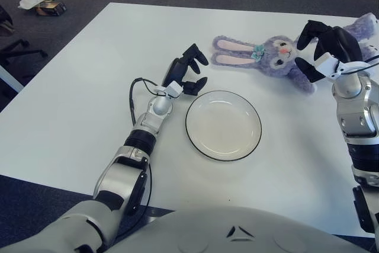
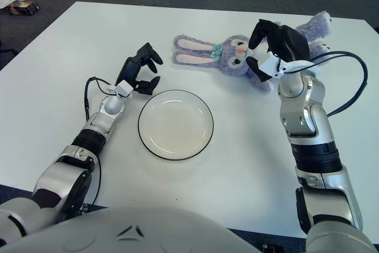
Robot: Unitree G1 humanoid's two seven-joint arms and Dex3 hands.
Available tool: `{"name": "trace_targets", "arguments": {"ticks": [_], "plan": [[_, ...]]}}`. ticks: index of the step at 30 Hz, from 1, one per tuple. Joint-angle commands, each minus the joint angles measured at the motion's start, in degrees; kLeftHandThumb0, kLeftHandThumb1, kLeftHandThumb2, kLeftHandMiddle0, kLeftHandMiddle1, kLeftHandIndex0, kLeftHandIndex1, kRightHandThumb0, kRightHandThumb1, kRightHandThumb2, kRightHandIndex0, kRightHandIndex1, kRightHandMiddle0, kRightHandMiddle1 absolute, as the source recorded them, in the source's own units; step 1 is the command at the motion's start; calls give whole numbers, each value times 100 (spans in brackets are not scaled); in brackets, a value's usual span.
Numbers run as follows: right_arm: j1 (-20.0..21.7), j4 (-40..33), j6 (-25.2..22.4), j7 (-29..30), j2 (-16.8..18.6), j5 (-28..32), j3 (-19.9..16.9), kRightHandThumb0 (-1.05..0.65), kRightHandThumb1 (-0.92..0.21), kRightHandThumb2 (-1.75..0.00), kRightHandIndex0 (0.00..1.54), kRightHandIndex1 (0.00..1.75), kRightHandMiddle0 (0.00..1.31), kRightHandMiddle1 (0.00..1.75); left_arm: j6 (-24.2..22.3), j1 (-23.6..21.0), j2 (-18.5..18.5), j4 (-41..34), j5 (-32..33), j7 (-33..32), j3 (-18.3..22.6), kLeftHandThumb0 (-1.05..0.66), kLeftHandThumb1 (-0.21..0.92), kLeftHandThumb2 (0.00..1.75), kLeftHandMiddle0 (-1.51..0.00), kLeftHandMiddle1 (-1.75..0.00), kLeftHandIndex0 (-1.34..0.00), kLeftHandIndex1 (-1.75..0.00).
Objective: Put the doll into the plate.
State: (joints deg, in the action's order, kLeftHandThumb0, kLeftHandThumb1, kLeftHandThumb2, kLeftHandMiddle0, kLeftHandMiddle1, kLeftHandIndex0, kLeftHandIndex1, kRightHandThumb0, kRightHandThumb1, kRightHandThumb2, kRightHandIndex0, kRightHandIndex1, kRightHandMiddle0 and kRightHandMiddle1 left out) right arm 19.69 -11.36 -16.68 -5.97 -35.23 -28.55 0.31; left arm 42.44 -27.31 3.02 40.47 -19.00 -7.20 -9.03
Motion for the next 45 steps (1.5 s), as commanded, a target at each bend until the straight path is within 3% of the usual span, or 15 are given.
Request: {"name": "trace_targets", "arguments": {"ticks": [1, 8, 13, 24, 31, 32, 33, 34, 36, 38, 43, 45], "plan": [[142, -129, -22, -39, 3, -73, -78, 0, 5, -174, 88, 173, 67, 175, -34, 663, 16, 361, -1, -34, -91, -1, 46, 112, -51, -164, -34, -175], [152, -64, 266, -13, -198, -239, -68, 0, 8, -175, 93, 168, 68, 175, -171, 684, 26, 334, 42, 13, -120, -1, 46, 111, -52, -162, -33, -175], [128, 127, 735, 271, -354, -493, -76, 0, 8, -175, 92, 170, 67, 175, -208, 698, 28, 329, 94, 60, -137, -1, 46, 112, -53, -162, -33, -175], [316, 583, 961, 287, -351, -541, -77, -1, 10, -175, 91, 174, 74, 165, -268, 734, 60, 294, 62, 10, -182, -1, 46, 113, -53, -163, -32, -175], [365, 700, 1029, 211, -434, -637, -33, -1, -10, -154, 76, 171, 56, 173, -277, 745, 73, 278, -3, -77, -200, -1, 45, 116, -53, -168, -32, -175], [377, 744, 1065, 173, -483, -664, -7, -1, -16, -147, 72, 168, 55, 174, -282, 747, 72, 277, -9, -89, -200, -1, 44, 116, -53, -168, -32, -175], [386, 777, 1093, 145, -516, -684, 11, -1, -31, -127, 61, 162, 47, 174, -286, 749, 70, 277, -12, -98, -199, -1, 44, 116, -53, -168, -32, -175], [401, 828, 1132, 113, -557, -707, 31, -1, -37, -120, 58, 160, 44, 174, -292, 749, 68, 277, -20, -115, -198, -1, 44, 116, -53, -168, -32, -175], [412, 938, 1230, 82, -622, -750, 67, -20, -50, -104, 37, 160, 43, 171, -298, 750, 66, 276, -36, -145, -198, -1, 44, 117, -53, -169, -32, -175], [429, 1115, 1382, 74, -709, -805, 126, -56, -50, -91, 23, 159, 18, 158, -301, 749, 67, 278, -45, -157, -201, -1, 44, 117, -53, -169, -32, -175], [648, 2312, 2081, 330, -985, -942, 363, -86, -60, -68, 7, 147, 3, 128, -333, 757, 77, 271, -30, -134, -216, -1, 44, 117, -54, -167, -32, -175], [640, 2109, 2021, 113, -1083, -1042, 409, -92, -63, -62, 3, 139, 1, 119, -327, 759, 78, 276, -2, -99, -217, -1, 44, 116, -54, -167, -32, -175]]}}
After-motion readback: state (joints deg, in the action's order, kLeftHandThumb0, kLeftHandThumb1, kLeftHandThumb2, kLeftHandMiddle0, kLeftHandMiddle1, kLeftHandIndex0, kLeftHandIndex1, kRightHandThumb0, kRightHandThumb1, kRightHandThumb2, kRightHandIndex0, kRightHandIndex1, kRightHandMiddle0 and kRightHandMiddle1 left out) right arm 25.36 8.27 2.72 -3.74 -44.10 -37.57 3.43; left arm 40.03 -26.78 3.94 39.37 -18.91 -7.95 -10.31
